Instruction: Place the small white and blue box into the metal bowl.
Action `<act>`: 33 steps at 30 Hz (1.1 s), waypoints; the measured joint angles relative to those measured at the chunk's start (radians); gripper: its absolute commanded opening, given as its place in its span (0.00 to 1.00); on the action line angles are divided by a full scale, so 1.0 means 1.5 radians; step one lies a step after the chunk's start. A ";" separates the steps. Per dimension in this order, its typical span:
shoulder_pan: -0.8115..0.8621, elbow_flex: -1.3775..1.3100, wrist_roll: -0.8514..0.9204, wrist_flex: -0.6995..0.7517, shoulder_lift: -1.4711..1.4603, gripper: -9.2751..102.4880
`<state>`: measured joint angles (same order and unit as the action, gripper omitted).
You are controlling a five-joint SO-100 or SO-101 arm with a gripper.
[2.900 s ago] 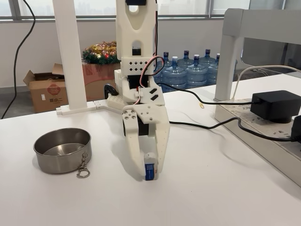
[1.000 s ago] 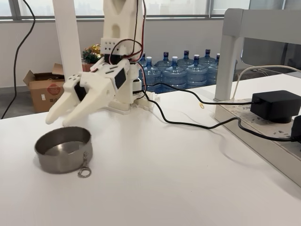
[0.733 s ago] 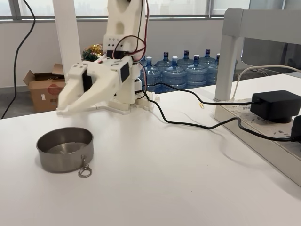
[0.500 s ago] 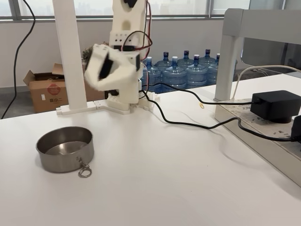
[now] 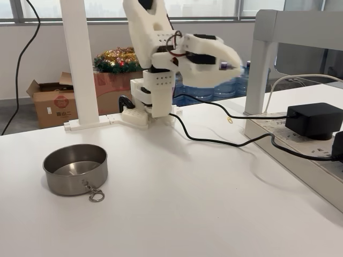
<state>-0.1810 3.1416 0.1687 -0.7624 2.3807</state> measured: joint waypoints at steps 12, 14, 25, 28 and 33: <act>-0.031 0.016 0.018 0.721 0.467 0.04; -0.027 0.017 0.018 0.847 0.548 0.04; 0.025 0.015 0.018 1.221 0.732 0.04; 0.024 0.015 0.018 1.249 0.736 0.04; 0.038 0.015 0.018 1.260 0.738 0.03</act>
<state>-0.1243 3.1646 0.1963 1.1275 3.4883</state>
